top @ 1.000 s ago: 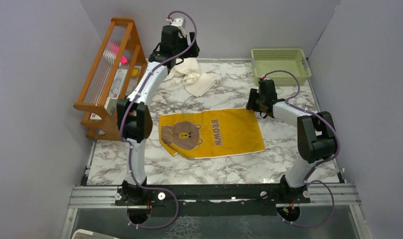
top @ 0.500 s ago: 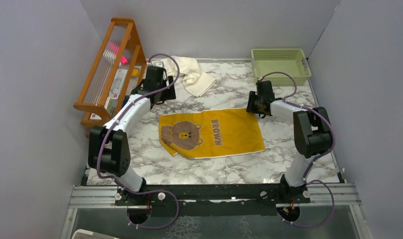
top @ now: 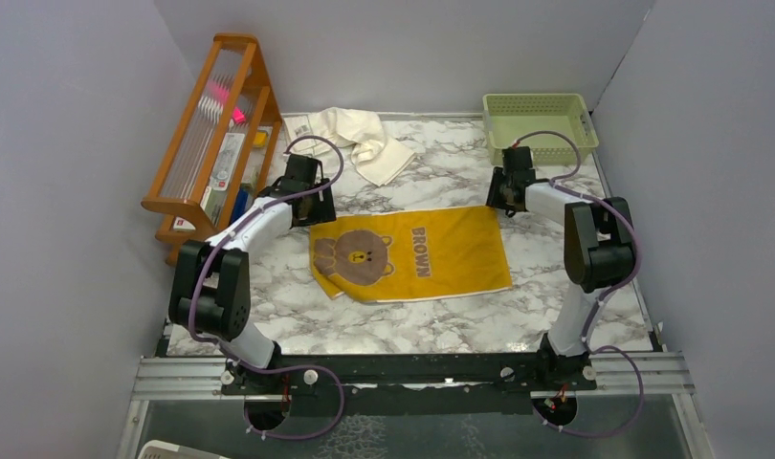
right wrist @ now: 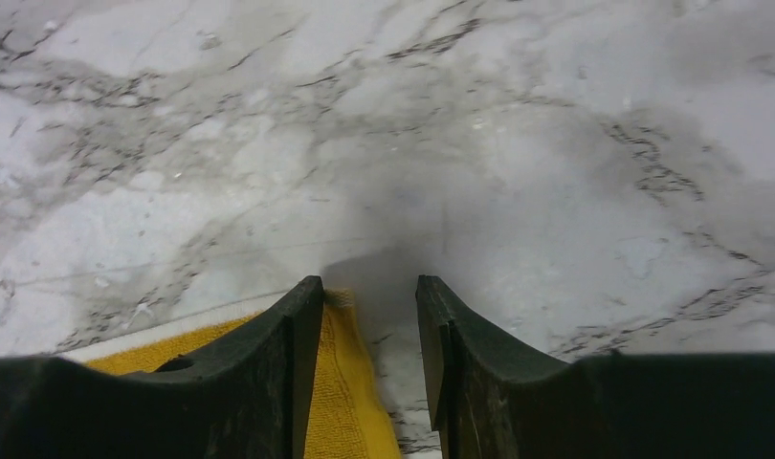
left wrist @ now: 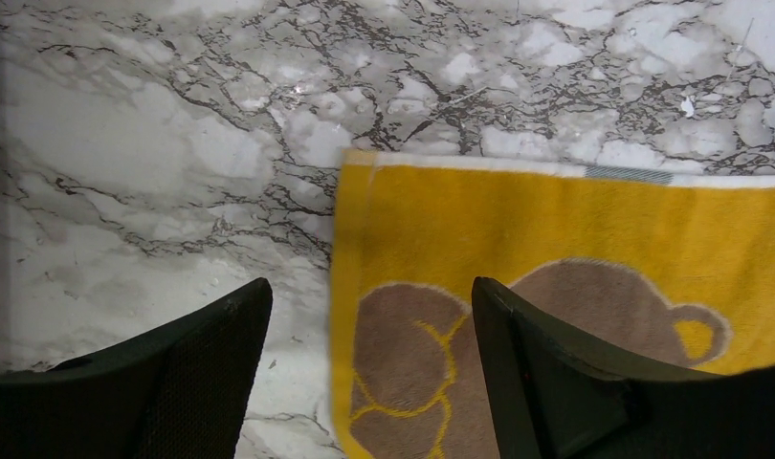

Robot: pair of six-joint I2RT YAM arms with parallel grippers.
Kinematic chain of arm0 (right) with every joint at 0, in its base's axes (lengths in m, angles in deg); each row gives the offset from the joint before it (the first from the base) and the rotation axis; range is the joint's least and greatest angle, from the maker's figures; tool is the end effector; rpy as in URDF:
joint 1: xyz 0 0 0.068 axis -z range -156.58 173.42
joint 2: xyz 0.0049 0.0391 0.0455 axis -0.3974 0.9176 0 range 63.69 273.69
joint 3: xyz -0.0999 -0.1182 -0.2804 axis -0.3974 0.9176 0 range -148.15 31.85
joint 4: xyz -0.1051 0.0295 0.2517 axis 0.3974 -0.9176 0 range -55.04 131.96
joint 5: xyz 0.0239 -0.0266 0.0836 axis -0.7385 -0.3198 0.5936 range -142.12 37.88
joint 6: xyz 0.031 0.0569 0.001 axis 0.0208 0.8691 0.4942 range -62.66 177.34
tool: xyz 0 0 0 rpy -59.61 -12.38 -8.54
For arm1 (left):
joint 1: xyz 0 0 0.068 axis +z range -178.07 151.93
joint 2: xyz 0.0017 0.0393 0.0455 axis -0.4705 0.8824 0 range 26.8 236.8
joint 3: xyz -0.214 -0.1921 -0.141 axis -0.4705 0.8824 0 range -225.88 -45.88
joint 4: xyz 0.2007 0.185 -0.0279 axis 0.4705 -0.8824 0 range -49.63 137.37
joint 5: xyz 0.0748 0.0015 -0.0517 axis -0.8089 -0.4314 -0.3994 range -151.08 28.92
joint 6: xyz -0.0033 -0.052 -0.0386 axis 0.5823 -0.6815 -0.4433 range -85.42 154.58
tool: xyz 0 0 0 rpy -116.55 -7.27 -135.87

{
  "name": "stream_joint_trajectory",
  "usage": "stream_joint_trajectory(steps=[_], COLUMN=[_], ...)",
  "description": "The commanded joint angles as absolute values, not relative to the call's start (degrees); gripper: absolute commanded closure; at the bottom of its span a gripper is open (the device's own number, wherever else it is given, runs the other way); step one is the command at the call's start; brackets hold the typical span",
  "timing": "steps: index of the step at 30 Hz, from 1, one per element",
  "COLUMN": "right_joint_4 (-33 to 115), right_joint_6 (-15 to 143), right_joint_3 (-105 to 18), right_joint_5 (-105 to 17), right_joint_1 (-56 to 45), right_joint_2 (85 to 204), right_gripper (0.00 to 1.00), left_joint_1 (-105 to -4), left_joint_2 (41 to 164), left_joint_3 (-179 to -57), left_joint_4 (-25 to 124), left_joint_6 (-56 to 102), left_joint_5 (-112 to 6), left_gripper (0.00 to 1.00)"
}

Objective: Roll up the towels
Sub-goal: Flatten out the towel at the center of the board.

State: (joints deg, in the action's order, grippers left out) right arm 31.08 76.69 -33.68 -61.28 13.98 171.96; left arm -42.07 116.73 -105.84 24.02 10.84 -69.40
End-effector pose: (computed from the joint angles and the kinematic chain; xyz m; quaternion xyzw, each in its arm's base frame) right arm 0.4180 0.0613 0.1792 0.1066 0.9413 0.0039 0.3204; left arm 0.3393 -0.0771 0.2494 -0.1031 0.9414 -0.0363 0.3191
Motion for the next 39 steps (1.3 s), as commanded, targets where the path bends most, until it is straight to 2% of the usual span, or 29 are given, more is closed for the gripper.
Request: stream_joint_trajectory(steps=[1, 5, 9, 14, 16, 17, 18, 19, 20, 21, 28, 39], right_joint_4=[30.31, 31.22, 34.21, 35.94, 37.96, 39.17, 39.69, 39.39, 38.74, 38.12, 38.58, 38.57], right_joint_6=[76.68, 76.8, 77.05, 77.66, 78.22, 78.52, 78.64, 78.7, 78.66, 78.61, 81.99, 84.26], right_joint_3=[-33.46, -32.45, -29.4, -26.58, -24.65, -23.61, -22.99, -22.86, -23.16, -23.43, -21.62, -22.14], right_joint_5=[-61.82, -60.86, -58.25, -56.38, -53.47, -51.58, -50.1, -49.43, -48.89, -48.53, -43.01, -46.67], right_joint_1=[16.72, 16.82, 16.81, 16.78, 16.74, 16.62, 16.39, 16.15, 15.95, 15.81, 15.82, 15.85], right_joint_2=[172.39, 170.51, 164.98, 157.12, 153.04, 151.93, 151.46, 151.69, 152.32, 153.32, 157.19, 165.28], right_gripper=[0.59, 0.59, 0.6, 0.65, 0.72, 0.79, 0.93, 0.98, 0.99, 0.99, 0.99, 0.99], left_joint_1=[-42.3, -42.31, -42.37, -42.4, -42.39, -42.39, -42.38, -42.39, -42.4, -42.4, -42.4, -42.4], left_joint_2=[119.91, 121.25, 117.86, 114.83, 115.02, 115.49, 116.29, 117.11, 118.12, 119.04, 123.76, 134.41], left_joint_3=[-105.79, -106.62, -105.7, -105.54, -105.2, -105.08, -104.99, -104.94, -104.72, -104.45, -104.04, -106.4], left_joint_4=[27.26, 28.17, 31.65, 33.86, 34.96, 35.51, 36.05, 36.56, 37.22, 38.17, 43.13, 46.9], left_joint_6=[8.97, 8.67, 8.34, 9.24, 9.36, 9.24, 9.03, 8.75, 8.26, 7.77, 6.76, 6.12], left_joint_5=[-68.46, -67.67, -65.21, -63.92, -63.41, -62.92, -62.29, -61.68, -61.19, -60.81, -62.26, -64.1], left_gripper=[0.23, 0.32, 0.54, 0.6, 0.65, 0.68, 0.74, 0.82, 0.93, 1.0, 1.0, 1.0])
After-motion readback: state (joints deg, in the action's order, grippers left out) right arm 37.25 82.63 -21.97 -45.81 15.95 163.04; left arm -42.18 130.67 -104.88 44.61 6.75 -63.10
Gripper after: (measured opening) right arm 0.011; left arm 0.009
